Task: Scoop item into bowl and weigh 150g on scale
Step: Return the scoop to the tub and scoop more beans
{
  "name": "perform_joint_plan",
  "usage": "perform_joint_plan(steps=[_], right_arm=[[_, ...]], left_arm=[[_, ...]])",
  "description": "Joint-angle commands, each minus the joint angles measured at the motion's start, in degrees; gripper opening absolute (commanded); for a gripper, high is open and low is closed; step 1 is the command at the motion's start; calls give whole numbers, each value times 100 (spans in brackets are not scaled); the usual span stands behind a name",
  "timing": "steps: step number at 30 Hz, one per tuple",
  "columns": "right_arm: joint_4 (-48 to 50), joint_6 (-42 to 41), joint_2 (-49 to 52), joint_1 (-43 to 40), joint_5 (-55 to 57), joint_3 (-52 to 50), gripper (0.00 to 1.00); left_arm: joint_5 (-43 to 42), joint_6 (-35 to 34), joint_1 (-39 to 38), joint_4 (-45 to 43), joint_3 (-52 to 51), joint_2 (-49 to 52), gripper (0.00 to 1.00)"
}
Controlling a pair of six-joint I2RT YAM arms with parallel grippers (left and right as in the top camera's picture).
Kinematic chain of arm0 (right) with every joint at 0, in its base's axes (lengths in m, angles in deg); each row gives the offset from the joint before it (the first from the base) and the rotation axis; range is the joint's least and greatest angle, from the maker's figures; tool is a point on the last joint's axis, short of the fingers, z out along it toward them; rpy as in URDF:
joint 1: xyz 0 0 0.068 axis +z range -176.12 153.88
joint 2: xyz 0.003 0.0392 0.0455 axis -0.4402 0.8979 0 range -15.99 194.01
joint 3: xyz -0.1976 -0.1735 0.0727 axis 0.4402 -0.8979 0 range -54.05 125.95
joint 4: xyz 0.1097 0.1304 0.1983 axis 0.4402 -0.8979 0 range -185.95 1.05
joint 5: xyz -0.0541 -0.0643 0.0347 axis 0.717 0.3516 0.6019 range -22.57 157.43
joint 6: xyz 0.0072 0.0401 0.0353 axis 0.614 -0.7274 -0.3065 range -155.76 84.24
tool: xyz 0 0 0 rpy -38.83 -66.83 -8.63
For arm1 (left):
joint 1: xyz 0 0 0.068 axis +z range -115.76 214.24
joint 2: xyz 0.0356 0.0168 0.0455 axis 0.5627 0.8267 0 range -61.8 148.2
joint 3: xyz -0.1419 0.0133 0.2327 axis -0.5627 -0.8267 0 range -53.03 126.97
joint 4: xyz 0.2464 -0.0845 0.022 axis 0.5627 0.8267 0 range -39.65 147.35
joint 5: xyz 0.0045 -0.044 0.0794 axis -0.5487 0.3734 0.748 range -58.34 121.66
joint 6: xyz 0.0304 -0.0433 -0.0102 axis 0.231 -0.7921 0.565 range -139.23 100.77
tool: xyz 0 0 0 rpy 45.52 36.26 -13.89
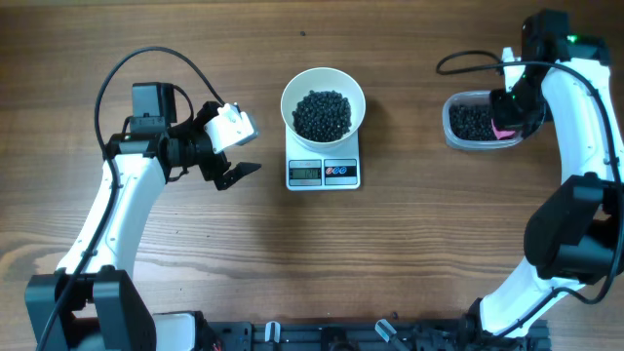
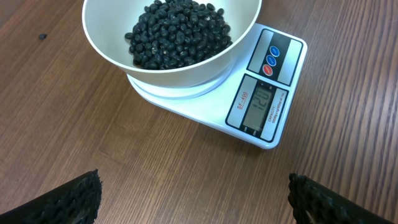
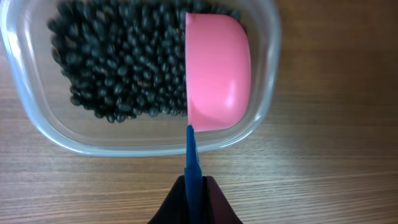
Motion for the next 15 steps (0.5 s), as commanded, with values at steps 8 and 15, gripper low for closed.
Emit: perform_joint_plan(steps=[8, 15], right_arm=[[57, 90, 98, 22, -1810, -527, 4], [-125, 234, 96, -221, -2634, -520, 4]], left_arm=[[-129, 116, 31, 0, -15, 33, 100], [-129, 114, 31, 0, -15, 33, 100]])
